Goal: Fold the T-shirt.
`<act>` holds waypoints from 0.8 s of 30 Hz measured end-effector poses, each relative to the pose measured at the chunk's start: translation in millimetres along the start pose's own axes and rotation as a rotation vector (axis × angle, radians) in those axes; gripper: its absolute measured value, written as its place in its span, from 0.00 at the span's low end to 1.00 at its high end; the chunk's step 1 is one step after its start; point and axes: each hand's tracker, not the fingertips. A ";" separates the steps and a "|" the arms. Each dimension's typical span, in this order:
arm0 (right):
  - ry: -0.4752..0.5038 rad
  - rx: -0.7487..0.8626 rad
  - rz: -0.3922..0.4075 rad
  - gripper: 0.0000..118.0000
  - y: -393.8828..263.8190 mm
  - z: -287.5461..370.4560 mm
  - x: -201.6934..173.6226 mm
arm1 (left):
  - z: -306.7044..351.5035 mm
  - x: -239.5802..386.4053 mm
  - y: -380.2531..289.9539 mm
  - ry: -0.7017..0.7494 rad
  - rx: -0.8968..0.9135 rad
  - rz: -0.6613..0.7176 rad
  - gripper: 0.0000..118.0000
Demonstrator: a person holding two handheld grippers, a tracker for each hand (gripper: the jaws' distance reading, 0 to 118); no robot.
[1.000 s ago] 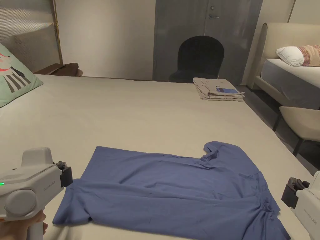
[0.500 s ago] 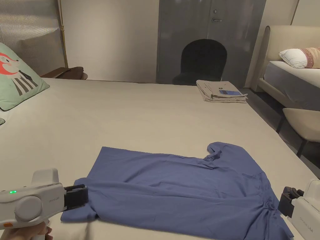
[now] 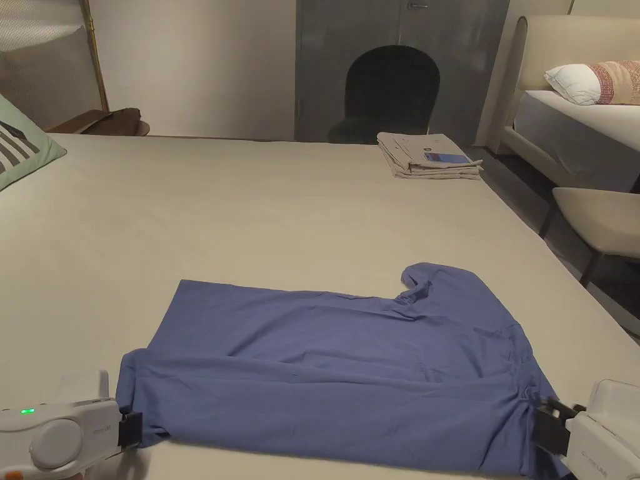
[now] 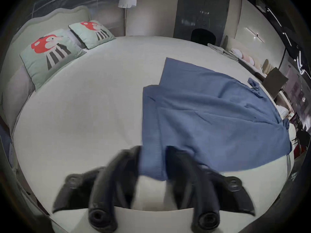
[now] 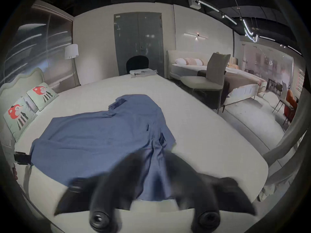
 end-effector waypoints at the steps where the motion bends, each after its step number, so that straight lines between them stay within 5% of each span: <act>1: 0.001 -0.048 0.001 0.77 -0.5 -4.4 1.7 | 2.4 1.3 1.3 0.003 0.005 -0.007 0.07; 2: 0.000 -0.091 -0.003 0.94 -2.7 -9.4 4.4 | 5.0 1.6 2.5 -0.032 0.013 -0.008 0.06; 6: -0.010 -0.168 -0.007 0.96 -18.0 -14.9 18.1 | 10.4 5.4 3.6 -0.025 0.032 -0.022 0.05; 8: 0.013 -0.242 -0.020 0.85 -27.8 -24.7 17.6 | 10.0 5.4 3.7 -0.026 0.031 -0.024 0.05; 10: 0.046 -0.265 -0.040 0.52 -34.0 -31.3 16.6 | 10.0 5.4 2.9 -0.026 0.027 -0.025 0.05; 12: 0.012 -0.233 -0.024 0.45 -31.8 -21.9 9.0 | 13.2 3.9 2.3 -0.021 0.026 -0.022 0.05; 14: 0.075 -0.207 -0.031 0.11 -24.8 -12.5 9.1 | 17.0 0.0 2.5 -0.025 0.028 -0.013 0.05; 16: 0.113 -0.207 -0.088 0.11 -17.3 -5.7 11.8 | 24.2 -2.2 3.8 -0.029 0.030 -0.007 0.05; 18: 0.086 -0.178 -0.027 0.11 -9.3 5.6 10.0 | 34.7 -4.4 3.8 -0.034 0.040 0.004 0.05; 24: 0.095 -0.149 -0.040 0.11 4.9 36.3 20.1 | 74.7 -8.4 -5.6 -0.058 0.055 0.039 0.05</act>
